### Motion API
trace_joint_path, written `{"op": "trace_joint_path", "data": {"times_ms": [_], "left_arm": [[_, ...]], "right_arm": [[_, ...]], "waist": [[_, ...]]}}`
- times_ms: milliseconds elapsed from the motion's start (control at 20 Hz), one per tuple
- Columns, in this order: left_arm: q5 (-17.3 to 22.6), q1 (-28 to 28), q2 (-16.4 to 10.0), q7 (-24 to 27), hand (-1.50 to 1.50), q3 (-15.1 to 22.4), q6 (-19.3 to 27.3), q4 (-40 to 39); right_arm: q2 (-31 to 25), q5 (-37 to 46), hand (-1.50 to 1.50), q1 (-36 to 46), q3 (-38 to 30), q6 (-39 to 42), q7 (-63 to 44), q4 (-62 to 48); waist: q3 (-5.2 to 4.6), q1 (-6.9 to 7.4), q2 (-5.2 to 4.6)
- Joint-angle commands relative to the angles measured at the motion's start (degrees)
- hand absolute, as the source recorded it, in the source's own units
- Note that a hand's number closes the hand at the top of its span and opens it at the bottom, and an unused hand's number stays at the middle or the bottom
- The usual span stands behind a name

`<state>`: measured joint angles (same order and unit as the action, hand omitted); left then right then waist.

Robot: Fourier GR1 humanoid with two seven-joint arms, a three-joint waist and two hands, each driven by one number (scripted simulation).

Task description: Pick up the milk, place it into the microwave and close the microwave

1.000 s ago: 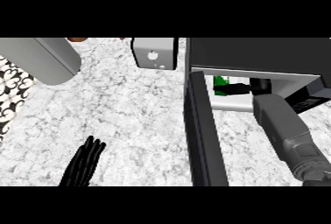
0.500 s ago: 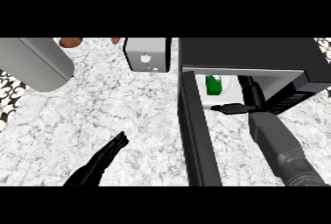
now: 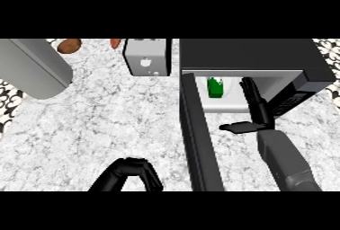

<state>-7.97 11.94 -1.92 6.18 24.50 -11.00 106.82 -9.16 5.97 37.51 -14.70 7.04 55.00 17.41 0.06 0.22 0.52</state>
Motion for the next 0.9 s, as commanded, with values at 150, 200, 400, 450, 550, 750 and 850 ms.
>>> {"op": "trace_joint_path", "data": {"times_ms": [150,200,400,450,550,750,850], "left_arm": [[-7.19,-3.45,-0.16,1.46,1.50,3.96,2.43,-7.75],[-6.63,-8.12,1.78,-0.03,1.50,3.38,1.65,-12.93],[-7.93,-10.24,1.89,-0.23,1.50,8.59,2.66,-18.36],[-5.84,-11.71,1.89,-1.68,1.50,7.53,1.84,-17.97],[-5.17,-12.77,1.90,-1.23,1.50,11.63,4.57,-19.27],[-1.29,-14.88,1.91,1.74,1.50,16.66,8.22,-26.59],[-1.56,-15.99,1.91,0.68,1.50,21.68,9.72,-26.50]], "right_arm": [[-4.55,-0.62,-1.50,-11.44,1.67,5.34,1.56,8.76],[-2.09,-0.33,-1.50,-12.54,2.58,4.06,0.57,10.20],[-4.83,-1.59,-1.50,-18.26,3.50,7.70,-1.15,18.64],[-4.90,-2.52,-1.50,-20.90,3.54,7.64,-2.18,23.13],[-5.60,-3.27,-1.50,-25.73,4.20,8.48,-3.56,29.15],[-9.49,-7.40,-1.50,-29.13,3.10,12.89,-11.62,40.08],[-8.44,-9.08,-1.50,-35.21,2.84,12.61,-11.82,46.02]], "waist": [[-0.15,-1.66,-0.05],[-0.22,-3.02,0.07],[-0.24,-3.15,0.08],[-0.25,-3.04,0.12],[-0.24,-2.78,0.09],[-0.32,-3.43,-0.02],[-0.28,-3.44,0.00]]}}
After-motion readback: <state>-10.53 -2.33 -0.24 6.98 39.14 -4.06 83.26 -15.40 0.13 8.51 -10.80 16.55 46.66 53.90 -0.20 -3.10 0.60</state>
